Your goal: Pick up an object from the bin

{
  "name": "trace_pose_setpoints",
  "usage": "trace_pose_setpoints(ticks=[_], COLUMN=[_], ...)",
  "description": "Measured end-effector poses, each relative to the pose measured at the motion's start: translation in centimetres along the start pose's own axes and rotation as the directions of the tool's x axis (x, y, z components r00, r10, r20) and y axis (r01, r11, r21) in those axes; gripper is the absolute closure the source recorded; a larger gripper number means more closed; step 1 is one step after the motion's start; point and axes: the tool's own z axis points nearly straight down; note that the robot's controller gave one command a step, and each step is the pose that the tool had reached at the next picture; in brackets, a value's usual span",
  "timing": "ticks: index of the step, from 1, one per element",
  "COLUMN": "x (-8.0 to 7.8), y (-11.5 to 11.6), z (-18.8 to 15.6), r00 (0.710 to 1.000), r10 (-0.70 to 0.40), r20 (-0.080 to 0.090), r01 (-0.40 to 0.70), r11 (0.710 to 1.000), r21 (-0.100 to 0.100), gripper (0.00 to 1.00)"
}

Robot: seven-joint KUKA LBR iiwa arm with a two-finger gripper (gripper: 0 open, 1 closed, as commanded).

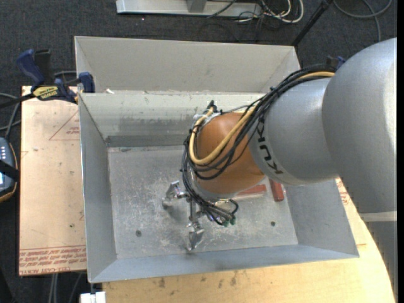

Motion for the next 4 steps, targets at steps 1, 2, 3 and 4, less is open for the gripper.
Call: trace_pose_setpoints(ticks=[1,2,3,4], x=[0.2,0.2,1.8,2.8], y=[-1.2,-1.4,-2.9,-3.6], z=[-0.1,-0.2,-2.1,-0.2], r00=[1.0,0.998,0.975,1.0], r10=[0.0,0.064,0.222,-0.009], r20=[-0.006,-0.009,-0.008,-0.014], r01=[0.0,-0.064,-0.222,0.009], r11=[1.0,0.998,0.975,1.0], r21=[-0.001,-0.001,0.005,0.002], gripper=[0.0,0.0,0.0,0.0])
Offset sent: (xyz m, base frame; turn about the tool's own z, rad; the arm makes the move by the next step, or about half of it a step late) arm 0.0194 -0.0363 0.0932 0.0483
